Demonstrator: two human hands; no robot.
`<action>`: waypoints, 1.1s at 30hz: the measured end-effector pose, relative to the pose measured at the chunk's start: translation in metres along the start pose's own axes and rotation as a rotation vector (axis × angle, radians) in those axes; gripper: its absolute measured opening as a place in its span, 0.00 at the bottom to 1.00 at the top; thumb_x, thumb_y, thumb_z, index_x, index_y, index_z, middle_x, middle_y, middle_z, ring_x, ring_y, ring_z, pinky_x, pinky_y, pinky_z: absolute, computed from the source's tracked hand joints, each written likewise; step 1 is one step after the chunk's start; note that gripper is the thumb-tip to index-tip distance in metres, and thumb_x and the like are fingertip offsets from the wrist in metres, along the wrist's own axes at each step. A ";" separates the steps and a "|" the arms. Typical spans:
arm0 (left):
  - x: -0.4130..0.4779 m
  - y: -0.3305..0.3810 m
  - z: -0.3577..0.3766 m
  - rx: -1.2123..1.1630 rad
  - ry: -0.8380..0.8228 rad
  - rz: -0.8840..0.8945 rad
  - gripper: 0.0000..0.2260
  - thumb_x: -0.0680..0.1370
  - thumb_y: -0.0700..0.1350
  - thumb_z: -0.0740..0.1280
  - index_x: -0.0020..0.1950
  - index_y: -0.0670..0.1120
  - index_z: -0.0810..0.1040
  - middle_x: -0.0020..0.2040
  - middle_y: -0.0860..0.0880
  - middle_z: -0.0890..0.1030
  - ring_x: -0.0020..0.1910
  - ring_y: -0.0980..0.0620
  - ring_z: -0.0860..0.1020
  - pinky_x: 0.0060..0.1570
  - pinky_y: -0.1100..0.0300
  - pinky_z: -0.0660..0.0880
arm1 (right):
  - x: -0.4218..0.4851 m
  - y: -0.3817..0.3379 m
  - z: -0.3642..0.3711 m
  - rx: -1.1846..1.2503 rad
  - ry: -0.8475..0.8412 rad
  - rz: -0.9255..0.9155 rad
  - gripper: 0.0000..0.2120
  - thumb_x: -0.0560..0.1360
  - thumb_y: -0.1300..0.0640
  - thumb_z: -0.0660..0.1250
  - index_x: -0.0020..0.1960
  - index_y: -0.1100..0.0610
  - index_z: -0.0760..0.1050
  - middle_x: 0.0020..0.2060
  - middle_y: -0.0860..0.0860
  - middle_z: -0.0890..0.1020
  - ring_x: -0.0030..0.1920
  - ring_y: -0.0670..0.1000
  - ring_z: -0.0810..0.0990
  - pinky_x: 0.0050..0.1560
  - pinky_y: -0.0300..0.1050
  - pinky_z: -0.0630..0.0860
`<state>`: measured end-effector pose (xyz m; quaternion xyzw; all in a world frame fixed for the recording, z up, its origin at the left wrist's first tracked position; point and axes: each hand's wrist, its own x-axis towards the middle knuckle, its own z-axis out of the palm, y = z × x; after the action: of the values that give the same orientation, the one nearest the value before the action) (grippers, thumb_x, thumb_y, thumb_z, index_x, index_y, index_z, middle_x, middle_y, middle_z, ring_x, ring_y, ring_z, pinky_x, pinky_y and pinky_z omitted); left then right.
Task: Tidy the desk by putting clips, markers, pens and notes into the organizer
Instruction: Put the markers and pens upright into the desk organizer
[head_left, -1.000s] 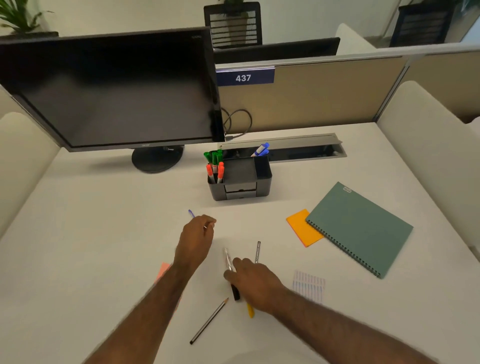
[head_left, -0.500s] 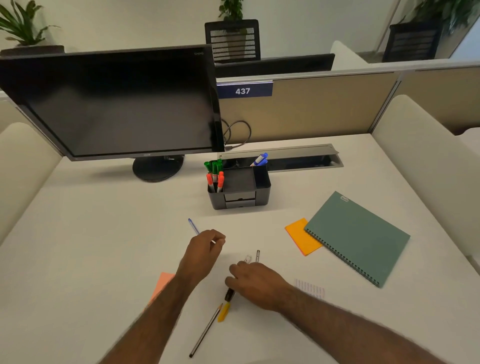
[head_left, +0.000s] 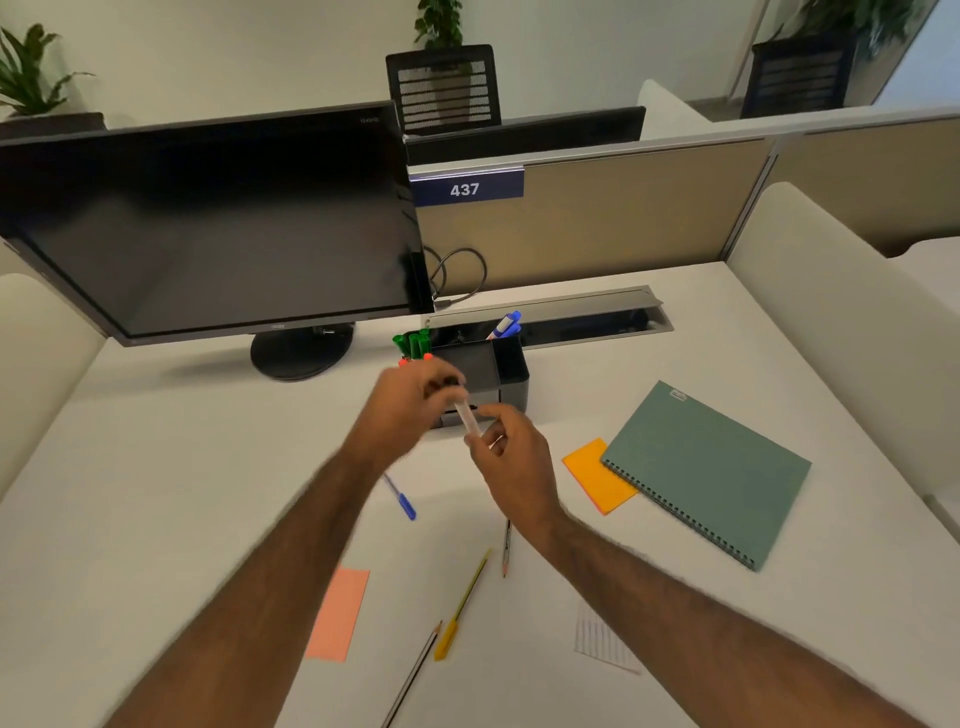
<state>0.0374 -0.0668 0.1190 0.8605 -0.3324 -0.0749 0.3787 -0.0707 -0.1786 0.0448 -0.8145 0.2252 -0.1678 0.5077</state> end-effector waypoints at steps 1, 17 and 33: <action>0.016 0.001 -0.010 -0.014 0.069 0.000 0.07 0.78 0.44 0.70 0.55 0.48 0.82 0.45 0.57 0.81 0.44 0.60 0.80 0.48 0.62 0.78 | -0.001 0.002 -0.003 -0.003 -0.010 0.022 0.13 0.76 0.52 0.70 0.59 0.48 0.74 0.40 0.43 0.76 0.39 0.46 0.77 0.39 0.36 0.77; 0.154 -0.040 -0.014 0.229 0.231 -0.147 0.14 0.79 0.48 0.68 0.65 0.48 0.77 0.58 0.48 0.82 0.52 0.53 0.79 0.55 0.54 0.78 | -0.081 0.066 -0.005 -0.169 -0.281 0.069 0.03 0.76 0.53 0.65 0.47 0.48 0.78 0.38 0.41 0.81 0.39 0.41 0.79 0.42 0.38 0.78; -0.029 -0.043 0.085 0.100 0.147 -0.035 0.11 0.83 0.42 0.60 0.61 0.45 0.79 0.58 0.47 0.80 0.57 0.49 0.76 0.60 0.55 0.71 | -0.090 0.086 0.002 -0.772 -0.609 -0.572 0.13 0.76 0.61 0.64 0.59 0.55 0.76 0.52 0.55 0.74 0.49 0.56 0.74 0.36 0.51 0.76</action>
<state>0.0045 -0.0786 0.0255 0.8872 -0.2918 -0.0015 0.3574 -0.1624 -0.1619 -0.0373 -0.9812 -0.1158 0.0383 0.1496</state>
